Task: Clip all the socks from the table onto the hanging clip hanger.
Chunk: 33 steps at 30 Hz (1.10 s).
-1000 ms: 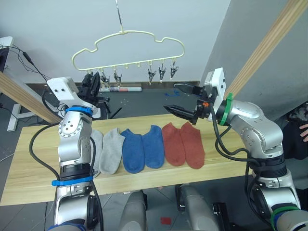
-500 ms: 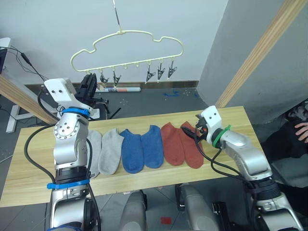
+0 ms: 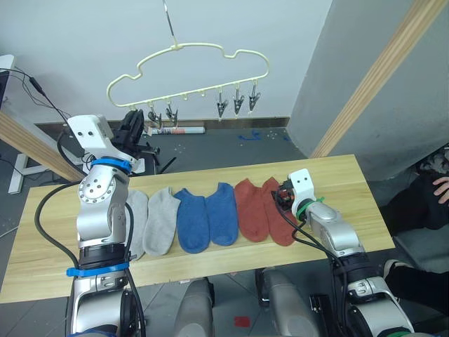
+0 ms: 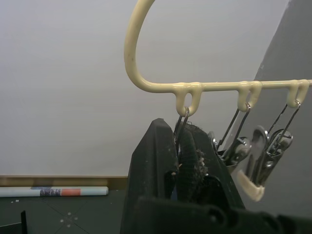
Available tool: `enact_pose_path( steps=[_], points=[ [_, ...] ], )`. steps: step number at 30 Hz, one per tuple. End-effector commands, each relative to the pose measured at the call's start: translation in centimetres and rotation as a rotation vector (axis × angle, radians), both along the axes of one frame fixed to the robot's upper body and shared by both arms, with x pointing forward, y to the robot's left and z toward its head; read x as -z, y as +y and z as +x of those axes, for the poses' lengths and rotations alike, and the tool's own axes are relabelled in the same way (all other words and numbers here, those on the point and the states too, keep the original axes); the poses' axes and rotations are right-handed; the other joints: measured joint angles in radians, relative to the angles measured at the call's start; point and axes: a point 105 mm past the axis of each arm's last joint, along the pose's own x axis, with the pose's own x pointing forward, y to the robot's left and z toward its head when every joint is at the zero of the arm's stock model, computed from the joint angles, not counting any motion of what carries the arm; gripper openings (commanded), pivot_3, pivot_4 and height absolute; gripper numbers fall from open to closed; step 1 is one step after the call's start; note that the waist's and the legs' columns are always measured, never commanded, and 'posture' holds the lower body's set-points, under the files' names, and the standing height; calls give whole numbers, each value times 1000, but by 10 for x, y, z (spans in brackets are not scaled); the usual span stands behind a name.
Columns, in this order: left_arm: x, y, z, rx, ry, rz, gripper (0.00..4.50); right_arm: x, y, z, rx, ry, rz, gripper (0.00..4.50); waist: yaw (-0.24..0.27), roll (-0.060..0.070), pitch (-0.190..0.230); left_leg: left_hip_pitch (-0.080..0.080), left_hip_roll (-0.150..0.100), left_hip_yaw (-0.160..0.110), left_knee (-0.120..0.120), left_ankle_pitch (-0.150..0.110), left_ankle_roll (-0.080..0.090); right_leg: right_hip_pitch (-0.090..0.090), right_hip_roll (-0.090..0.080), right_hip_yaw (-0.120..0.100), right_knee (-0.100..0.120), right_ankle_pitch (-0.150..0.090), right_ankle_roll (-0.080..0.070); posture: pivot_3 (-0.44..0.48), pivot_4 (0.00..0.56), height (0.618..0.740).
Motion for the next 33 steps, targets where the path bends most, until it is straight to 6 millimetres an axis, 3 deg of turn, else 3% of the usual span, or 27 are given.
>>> enact_pose_path(
  steps=[1, 6, 12, 17, 23, 33],
  points=[
    [-8, 4, -7, 0, -21, 22, 0, -12, 6, 2, -39, -57, 1, 1823, 0, 0, 0, 0, 0, 0, 0, 0, 0, 0, 0, 0, 0, 0, 0, -21, 358, 740],
    [-6, 4, -8, 24, 4, 16, 0, -20, 16, -4, -122, -91, -16, 14, 0, 0, 0, 0, 0, 0, 0, 0, 0, 0, 0, 0, 0, -1, 2, -29, 359, 740],
    [-6, 6, -12, 69, 41, 2, 0, -39, 24, -9, -209, -139, -27, 14, -1, 0, 0, -1, 0, 0, 0, 0, 0, -1, 0, 0, 0, -2, 3, -31, 360, 740],
    [-6, 6, -18, 177, 119, -76, 0, -85, 69, -30, -484, -230, -5, 14, -10, 1, 1, -2, 0, 0, 0, 0, 0, -2, 0, 0, 0, -2, 3, -24, 354, 740],
    [-11, 4, -24, 314, 207, -164, 0, -126, 122, -51, -761, -271, 40, 14, -16, 1, 1, -3, 1, -2, 1, 0, 0, -2, 1, -1, 1, -2, 3, -16, 346, 740],
    [-13, -9, -32, 440, 285, -255, 0, -139, 186, -38, -867, -302, 72, 14, -6, 0, 1, -11, 0, -3, 1, 0, 0, -9, -1, -3, 1, 2, -3, 3, 333, 740]
  ],
)
